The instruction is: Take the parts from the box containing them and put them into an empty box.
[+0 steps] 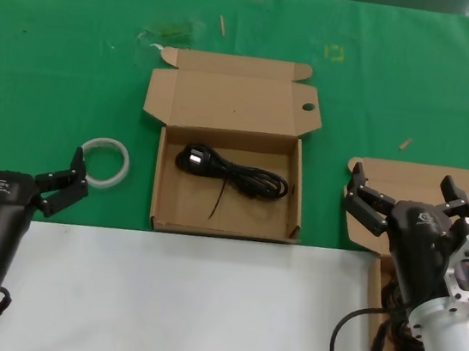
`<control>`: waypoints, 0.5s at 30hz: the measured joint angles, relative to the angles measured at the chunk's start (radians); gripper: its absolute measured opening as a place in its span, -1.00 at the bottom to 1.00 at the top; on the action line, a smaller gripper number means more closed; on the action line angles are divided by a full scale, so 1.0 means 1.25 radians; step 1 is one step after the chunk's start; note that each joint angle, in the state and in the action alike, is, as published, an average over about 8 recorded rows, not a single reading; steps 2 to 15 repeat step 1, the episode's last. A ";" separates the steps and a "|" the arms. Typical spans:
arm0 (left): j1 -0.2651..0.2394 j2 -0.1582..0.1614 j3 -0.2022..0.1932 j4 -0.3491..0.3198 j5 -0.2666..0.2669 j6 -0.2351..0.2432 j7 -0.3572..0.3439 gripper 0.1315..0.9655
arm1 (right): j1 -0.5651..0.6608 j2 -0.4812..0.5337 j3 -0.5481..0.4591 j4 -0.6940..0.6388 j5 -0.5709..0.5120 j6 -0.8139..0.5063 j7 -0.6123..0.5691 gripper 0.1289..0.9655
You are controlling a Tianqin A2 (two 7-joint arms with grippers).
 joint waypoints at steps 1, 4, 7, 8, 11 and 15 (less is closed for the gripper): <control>0.000 0.000 0.000 0.000 0.000 0.000 0.000 1.00 | 0.000 0.000 0.000 0.000 0.000 0.000 0.000 1.00; 0.000 0.000 0.000 0.000 0.000 0.000 0.000 1.00 | 0.000 0.000 0.000 0.000 0.000 0.000 0.000 1.00; 0.000 0.000 0.000 0.000 0.000 0.000 0.000 1.00 | 0.000 0.000 0.000 0.000 0.000 0.000 0.000 1.00; 0.000 0.000 0.000 0.000 0.000 0.000 0.000 1.00 | 0.000 0.000 0.000 0.000 0.000 0.000 0.000 1.00; 0.000 0.000 0.000 0.000 0.000 0.000 0.000 1.00 | 0.000 0.000 0.000 0.000 0.000 0.000 0.000 1.00; 0.000 0.000 0.000 0.000 0.000 0.000 0.000 1.00 | 0.000 0.000 0.000 0.000 0.000 0.000 0.000 1.00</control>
